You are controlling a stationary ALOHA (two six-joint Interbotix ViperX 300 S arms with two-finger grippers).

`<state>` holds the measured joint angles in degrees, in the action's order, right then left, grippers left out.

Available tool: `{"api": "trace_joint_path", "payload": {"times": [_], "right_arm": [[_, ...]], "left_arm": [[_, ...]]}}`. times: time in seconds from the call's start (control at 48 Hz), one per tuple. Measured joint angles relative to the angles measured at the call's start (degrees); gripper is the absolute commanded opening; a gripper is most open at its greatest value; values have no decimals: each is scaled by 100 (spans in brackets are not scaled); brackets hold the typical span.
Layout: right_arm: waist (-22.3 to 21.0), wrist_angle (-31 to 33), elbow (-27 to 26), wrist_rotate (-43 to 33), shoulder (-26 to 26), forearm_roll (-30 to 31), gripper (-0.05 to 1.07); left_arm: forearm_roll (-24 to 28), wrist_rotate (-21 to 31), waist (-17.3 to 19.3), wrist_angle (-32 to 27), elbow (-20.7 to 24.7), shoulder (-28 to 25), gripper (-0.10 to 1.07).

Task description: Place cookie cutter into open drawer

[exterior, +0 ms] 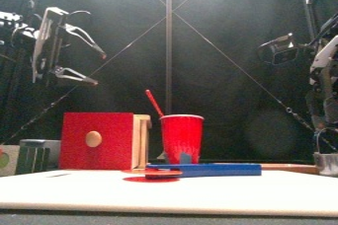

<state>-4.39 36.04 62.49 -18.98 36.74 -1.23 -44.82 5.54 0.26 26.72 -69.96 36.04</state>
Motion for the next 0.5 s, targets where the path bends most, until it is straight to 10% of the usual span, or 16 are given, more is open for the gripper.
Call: {"api": "trace_joint_path", "payload": {"times": [0.5], "right_arm": [[-35,-53,35,0,-141,44,70]], "left_arm": [[-26,0,53,-18,-35,0,96]]}}
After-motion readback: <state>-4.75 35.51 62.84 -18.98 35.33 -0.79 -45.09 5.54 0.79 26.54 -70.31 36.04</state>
